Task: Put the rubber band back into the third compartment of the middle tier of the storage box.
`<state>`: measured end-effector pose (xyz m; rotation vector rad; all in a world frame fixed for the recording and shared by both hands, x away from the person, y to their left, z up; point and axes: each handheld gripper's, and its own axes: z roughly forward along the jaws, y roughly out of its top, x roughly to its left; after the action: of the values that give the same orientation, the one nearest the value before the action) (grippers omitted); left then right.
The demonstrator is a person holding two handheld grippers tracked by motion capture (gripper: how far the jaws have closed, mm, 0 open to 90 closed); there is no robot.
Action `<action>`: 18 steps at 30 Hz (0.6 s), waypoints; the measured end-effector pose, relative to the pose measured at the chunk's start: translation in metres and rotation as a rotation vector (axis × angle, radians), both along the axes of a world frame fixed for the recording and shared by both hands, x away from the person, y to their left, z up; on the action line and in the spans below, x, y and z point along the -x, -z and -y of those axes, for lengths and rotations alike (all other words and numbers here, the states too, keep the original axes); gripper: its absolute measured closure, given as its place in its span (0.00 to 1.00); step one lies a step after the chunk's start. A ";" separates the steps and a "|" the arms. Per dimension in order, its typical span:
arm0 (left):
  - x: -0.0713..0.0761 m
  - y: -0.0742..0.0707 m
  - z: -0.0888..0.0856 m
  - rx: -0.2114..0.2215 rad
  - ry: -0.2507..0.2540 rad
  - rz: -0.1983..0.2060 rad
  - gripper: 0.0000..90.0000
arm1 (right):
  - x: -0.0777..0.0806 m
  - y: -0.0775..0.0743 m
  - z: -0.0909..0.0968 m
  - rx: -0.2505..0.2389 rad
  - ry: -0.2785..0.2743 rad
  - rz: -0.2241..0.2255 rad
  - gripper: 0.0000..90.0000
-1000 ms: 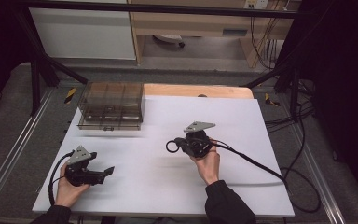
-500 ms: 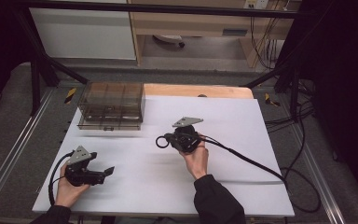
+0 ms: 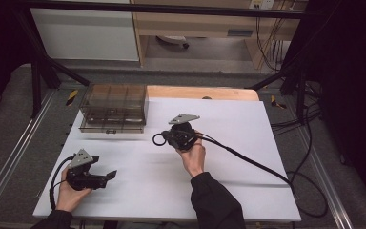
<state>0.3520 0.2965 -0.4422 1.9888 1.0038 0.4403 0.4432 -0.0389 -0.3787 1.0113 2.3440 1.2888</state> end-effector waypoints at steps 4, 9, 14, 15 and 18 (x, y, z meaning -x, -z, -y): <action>0.000 0.000 0.000 -0.002 0.002 -0.003 0.06 | -0.005 -0.001 -0.007 -0.002 0.000 0.001 0.98; 0.000 0.000 0.000 -0.001 0.002 -0.004 0.06 | -0.009 -0.002 -0.013 -0.005 -0.001 0.002 0.98; 0.000 0.000 0.000 -0.003 0.003 -0.004 0.06 | -0.015 0.000 -0.021 -0.008 0.002 0.001 0.98; 0.000 0.000 0.000 -0.003 0.003 -0.005 0.06 | -0.017 0.000 -0.024 -0.016 0.002 0.000 0.98; 0.000 0.000 0.000 -0.006 0.006 -0.004 0.06 | -0.020 0.001 -0.029 -0.012 -0.001 0.004 0.98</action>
<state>0.3522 0.2962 -0.4427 1.9988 0.9999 0.4362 0.4634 -0.0097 -0.3797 1.0110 2.3367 1.3059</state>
